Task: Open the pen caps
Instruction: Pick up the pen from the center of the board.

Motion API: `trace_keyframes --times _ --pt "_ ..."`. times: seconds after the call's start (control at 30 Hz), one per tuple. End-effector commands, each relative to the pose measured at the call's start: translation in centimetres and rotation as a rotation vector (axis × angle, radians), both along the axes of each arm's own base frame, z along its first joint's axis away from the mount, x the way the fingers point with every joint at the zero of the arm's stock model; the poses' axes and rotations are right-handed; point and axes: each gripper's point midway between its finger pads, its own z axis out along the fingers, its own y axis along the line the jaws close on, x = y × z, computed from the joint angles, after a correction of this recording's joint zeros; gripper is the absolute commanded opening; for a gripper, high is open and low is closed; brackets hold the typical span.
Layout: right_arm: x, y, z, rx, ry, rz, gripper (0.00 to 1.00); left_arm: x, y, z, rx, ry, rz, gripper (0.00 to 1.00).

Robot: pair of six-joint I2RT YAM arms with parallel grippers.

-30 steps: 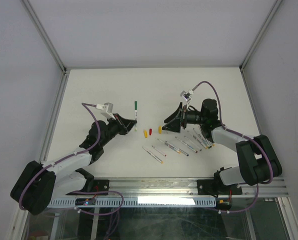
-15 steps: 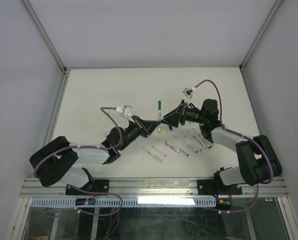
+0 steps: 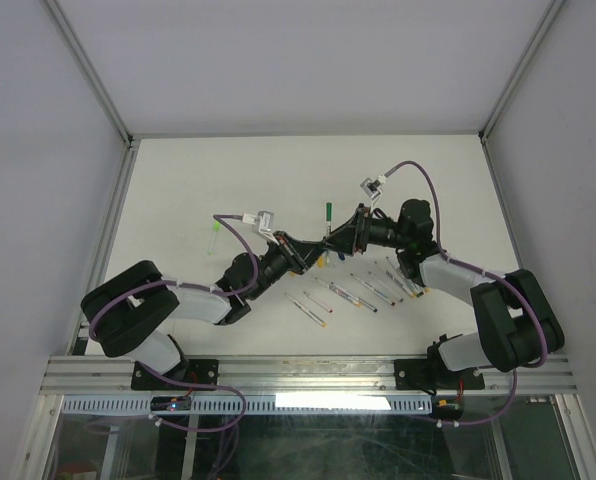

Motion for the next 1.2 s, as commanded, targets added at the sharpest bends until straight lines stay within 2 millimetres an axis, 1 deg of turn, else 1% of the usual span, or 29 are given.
trace_keyframes --times 0.0,0.1,0.17,0.37,0.43,0.47,0.53,0.67,0.7,0.83,0.93,1.0,1.07,1.13,1.17 --pt "0.6 0.4 3.1 0.055 -0.08 0.003 0.57 -0.1 -0.5 3.7 -0.114 -0.06 -0.009 0.0" --pt "0.6 0.4 3.1 0.058 -0.068 0.001 0.48 -0.2 -0.6 3.5 -0.12 -0.053 -0.015 0.0" --pt "0.8 0.3 3.1 0.06 -0.06 -0.005 0.46 -0.3 -0.7 3.3 -0.121 -0.048 -0.02 0.0" --pt "1.4 -0.2 3.3 0.073 -0.029 -0.036 0.44 -0.5 -1.0 3.1 -0.126 -0.044 -0.032 0.0" --pt "1.5 -0.3 3.2 0.072 -0.023 -0.044 0.4 -0.5 -1.0 3.1 -0.127 -0.046 -0.034 0.0" --pt "1.6 -0.3 3.1 0.071 -0.02 -0.045 0.37 -0.5 -1.0 3.2 -0.128 -0.047 -0.036 0.0" --pt "1.5 -0.3 3.1 0.07 -0.019 -0.041 0.29 -0.5 -1.0 3.2 -0.129 -0.047 -0.035 0.0" --pt "1.6 -0.3 2.8 0.061 -0.015 -0.035 0.02 -0.6 -0.9 3.2 -0.13 -0.047 -0.033 0.0" --pt "1.6 -0.3 2.7 0.057 -0.014 -0.039 0.0 -0.5 -0.8 3.2 -0.131 -0.047 -0.03 0.0" --pt "1.8 -0.4 2.4 0.034 0.013 -0.055 0.0 -0.6 -0.2 3.1 -0.112 -0.056 -0.012 0.0" --pt "2.3 -0.7 2.5 0.03 -0.008 -0.073 0.0 -1.0 0.1 3.1 -0.082 -0.078 -0.02 0.16" --pt "2.3 -0.8 2.6 0.031 -0.013 -0.067 0.0 -1.6 0.1 3.1 -0.047 -0.113 -0.061 0.32" --pt "2.3 -0.9 2.9 0.029 -0.024 -0.057 0.0 -2.8 -0.1 3.4 -0.01 -0.169 -0.143 0.5" --pt "2.3 -1.0 3.1 0.028 -0.021 -0.059 0.0 -4.0 -0.5 2.9 0.026 -0.188 -0.243 0.68" --pt "2.3 -1.0 3.3 0.028 -0.022 -0.059 0.0 -4.6 -0.8 2.5 0.043 -0.185 -0.294 0.72"
